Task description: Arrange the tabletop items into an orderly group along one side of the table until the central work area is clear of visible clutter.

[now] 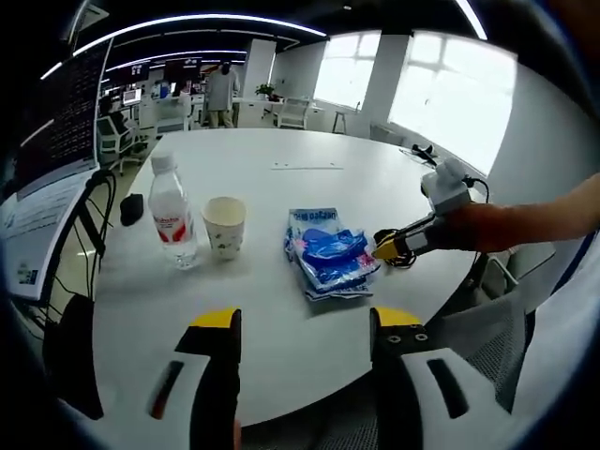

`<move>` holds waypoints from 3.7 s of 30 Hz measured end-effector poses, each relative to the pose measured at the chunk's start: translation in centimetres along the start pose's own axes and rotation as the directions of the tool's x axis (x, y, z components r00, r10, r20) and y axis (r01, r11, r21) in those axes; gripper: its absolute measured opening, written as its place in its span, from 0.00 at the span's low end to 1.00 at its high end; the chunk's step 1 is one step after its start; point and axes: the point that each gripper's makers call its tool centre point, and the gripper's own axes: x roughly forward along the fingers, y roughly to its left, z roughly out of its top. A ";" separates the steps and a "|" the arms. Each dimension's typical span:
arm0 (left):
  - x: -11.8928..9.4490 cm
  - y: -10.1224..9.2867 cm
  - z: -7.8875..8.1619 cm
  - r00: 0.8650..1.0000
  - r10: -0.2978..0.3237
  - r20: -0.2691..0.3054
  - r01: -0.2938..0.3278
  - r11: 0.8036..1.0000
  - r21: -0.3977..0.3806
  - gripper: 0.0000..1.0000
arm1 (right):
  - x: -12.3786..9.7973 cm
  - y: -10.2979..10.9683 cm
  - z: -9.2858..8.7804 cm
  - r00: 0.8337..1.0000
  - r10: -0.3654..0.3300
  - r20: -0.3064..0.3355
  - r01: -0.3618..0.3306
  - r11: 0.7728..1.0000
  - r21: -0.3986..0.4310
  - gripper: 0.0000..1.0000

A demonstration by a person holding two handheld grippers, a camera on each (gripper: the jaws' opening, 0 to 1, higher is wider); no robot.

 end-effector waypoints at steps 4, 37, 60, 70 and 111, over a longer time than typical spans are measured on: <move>0.0 -0.1 0.1 1.000 -0.001 -0.003 0.001 1.000 0.002 0.55 | 0.3 -0.2 0.2 1.000 0.003 -0.005 -0.003 1.000 0.007 0.19; 0.7 -1.0 0.2 1.000 0.009 -0.019 -0.009 1.000 0.001 0.54 | -0.3 -2.7 2.2 0.999 0.011 0.044 -0.013 0.998 0.060 0.01; 2.1 -2.8 0.4 0.999 -0.008 -0.039 0.009 1.000 0.005 0.53 | -4.9 -10.2 3.5 0.988 -0.064 0.139 0.044 0.989 0.143 0.00; 2.2 -3.5 0.3 0.999 -0.006 -0.043 0.006 1.000 0.002 0.53 | -6.5 -13.9 4.9 0.975 -0.122 0.183 0.083 0.975 0.206 0.00; 2.2 -4.0 -0.6 0.997 0.044 -0.062 -0.047 0.998 -0.047 0.52 | -5.8 -22.7 5.1 0.958 -0.248 0.143 0.188 0.922 0.340 0.00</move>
